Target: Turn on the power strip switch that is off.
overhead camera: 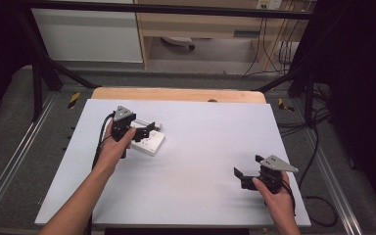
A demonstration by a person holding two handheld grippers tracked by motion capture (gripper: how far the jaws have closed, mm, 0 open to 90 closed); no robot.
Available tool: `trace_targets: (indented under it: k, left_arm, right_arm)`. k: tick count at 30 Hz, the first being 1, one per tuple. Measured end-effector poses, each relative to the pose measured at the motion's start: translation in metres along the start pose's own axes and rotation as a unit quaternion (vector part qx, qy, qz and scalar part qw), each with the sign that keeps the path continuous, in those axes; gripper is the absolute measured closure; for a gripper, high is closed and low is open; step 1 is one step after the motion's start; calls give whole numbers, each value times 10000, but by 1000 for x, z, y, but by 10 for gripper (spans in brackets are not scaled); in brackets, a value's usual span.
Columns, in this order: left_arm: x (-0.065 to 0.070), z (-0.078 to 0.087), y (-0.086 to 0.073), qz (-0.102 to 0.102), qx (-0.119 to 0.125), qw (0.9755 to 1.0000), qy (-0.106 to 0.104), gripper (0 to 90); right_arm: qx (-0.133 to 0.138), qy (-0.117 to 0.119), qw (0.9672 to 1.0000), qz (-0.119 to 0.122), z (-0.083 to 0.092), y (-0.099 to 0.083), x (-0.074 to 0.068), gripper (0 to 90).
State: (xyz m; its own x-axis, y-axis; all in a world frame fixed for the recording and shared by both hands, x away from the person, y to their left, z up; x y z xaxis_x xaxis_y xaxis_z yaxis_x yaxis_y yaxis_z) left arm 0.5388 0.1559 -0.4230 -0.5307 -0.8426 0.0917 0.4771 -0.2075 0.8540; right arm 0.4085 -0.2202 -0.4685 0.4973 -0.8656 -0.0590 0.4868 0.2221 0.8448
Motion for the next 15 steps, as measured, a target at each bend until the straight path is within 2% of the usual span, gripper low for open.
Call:
trace_targets:
  k: [6, 15]
  left_arm:
    - [-2, 13, 3, 56, 60, 10000, -18, 122]
    - [-8, 41, 5, 97, 136, 9999, -31, 118]
  right_arm:
    - [4, -3, 10000, -19, 0, 0, 1, 31]
    - [-8, 8, 10000, -38, -1, 0, 0, 31]
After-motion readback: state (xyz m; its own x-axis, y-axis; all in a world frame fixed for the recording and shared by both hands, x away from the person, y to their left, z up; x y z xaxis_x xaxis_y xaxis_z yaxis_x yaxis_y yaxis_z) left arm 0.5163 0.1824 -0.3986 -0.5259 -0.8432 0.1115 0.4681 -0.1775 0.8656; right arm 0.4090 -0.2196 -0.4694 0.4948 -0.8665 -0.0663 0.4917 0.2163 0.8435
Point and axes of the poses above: each handheld gripper's, and its own axes: z roughly backward along the jaws, y roughly out of its top, x roughly to its right, the point moved 8 cm from there along -z, roughly forward along the jaws, and after that the axes turned 7 degrees about -x, right-handed, at the moved point
